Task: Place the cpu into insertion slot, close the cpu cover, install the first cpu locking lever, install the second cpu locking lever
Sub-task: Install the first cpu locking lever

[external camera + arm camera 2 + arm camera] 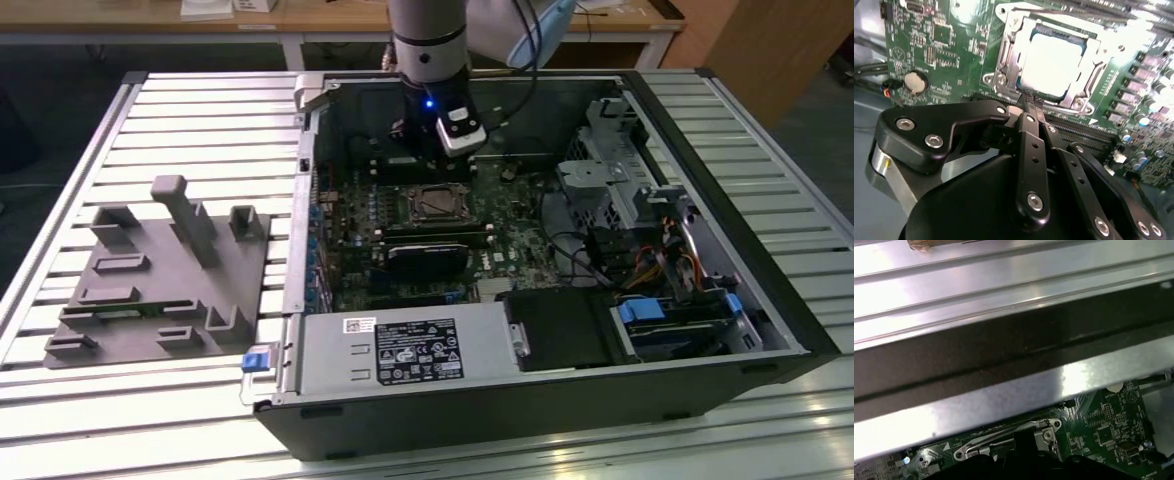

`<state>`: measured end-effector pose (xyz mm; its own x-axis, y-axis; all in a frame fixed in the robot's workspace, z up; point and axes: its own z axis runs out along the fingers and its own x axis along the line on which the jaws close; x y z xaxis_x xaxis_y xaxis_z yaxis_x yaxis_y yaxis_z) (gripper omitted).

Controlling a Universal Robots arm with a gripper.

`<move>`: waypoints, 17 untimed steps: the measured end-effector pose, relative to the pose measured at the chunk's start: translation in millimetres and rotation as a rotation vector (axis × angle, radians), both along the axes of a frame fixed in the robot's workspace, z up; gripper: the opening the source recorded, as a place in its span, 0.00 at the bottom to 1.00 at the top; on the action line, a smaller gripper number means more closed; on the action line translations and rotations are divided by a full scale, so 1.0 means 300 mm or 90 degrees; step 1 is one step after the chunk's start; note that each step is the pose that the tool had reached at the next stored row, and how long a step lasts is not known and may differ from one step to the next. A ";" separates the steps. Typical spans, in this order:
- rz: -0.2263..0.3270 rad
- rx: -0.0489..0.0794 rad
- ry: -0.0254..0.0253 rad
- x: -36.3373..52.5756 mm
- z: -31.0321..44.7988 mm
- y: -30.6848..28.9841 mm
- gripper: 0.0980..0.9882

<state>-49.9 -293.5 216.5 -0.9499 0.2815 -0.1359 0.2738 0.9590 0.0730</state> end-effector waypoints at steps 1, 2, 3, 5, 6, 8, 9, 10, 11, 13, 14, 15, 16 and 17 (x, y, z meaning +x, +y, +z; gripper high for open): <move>0.000 -0.005 0.0009 0.001 0.000 0.000 0.01; 0.000 -0.010 0.0020 0.002 0.000 0.000 0.01; -0.001 -0.015 0.0032 0.004 0.000 0.000 0.01; -0.001 -0.025 0.0067 0.007 0.000 -0.001 0.01; -0.001 -0.028 0.0100 0.008 -0.001 -0.001 0.01; -0.001 -0.030 0.0200 0.011 -0.002 -0.005 0.01; -0.001 -0.030 0.0263 0.012 -0.003 -0.007 0.01; -0.001 -0.030 0.0332 0.013 -0.004 -0.011 0.01; 0.000 -0.030 0.0397 0.014 -0.005 -0.015 0.01; 0.000 -0.030 0.0505 0.015 -0.007 -0.027 0.01; 0.000 -0.030 0.0545 0.016 -0.008 -0.034 0.01; 0.000 -0.030 0.0576 0.016 -0.008 -0.041 0.01; 0.000 -0.030 0.0606 0.017 -0.009 -0.047 0.01; 0.000 -0.030 0.0631 0.017 -0.010 -0.052 0.01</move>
<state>-44.7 -309.2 213.6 -0.9593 0.2771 -0.0543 0.2774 0.9607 0.0007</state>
